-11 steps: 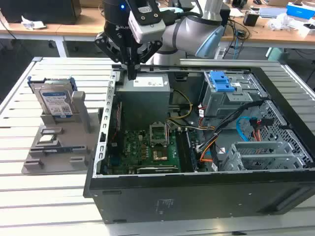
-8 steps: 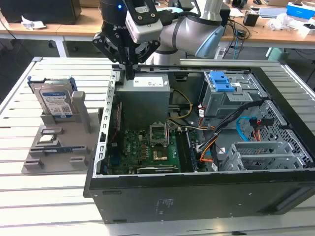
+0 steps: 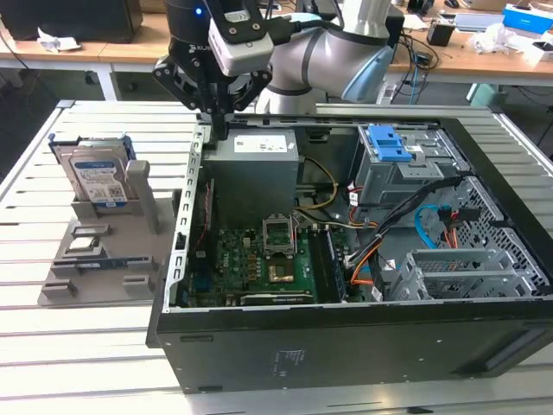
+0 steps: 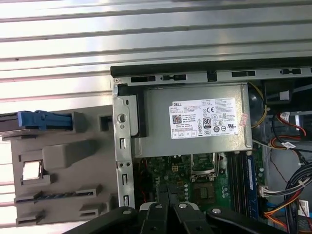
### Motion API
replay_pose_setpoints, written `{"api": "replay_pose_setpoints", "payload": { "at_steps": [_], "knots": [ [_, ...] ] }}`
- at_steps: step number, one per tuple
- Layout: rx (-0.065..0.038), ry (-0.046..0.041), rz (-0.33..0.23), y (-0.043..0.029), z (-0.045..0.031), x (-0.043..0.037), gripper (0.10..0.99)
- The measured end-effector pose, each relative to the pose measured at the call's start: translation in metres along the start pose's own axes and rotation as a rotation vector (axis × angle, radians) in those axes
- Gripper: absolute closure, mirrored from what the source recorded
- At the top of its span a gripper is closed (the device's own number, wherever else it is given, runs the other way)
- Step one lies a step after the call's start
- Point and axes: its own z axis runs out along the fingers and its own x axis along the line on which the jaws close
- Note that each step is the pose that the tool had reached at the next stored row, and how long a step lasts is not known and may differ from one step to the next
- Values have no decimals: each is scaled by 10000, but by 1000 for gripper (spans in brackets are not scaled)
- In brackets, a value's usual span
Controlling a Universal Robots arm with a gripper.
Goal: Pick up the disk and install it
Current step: 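Reach for the disk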
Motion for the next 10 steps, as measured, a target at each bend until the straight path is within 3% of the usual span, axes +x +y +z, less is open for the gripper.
{"api": "replay_pose_setpoints", "payload": {
  "at_steps": [6, 10],
  "knots": [
    [1, 0, 1, -5, -2, 71, 980],
    [1, 1, 0, -12, -5, 161, 980]
  ]
}}
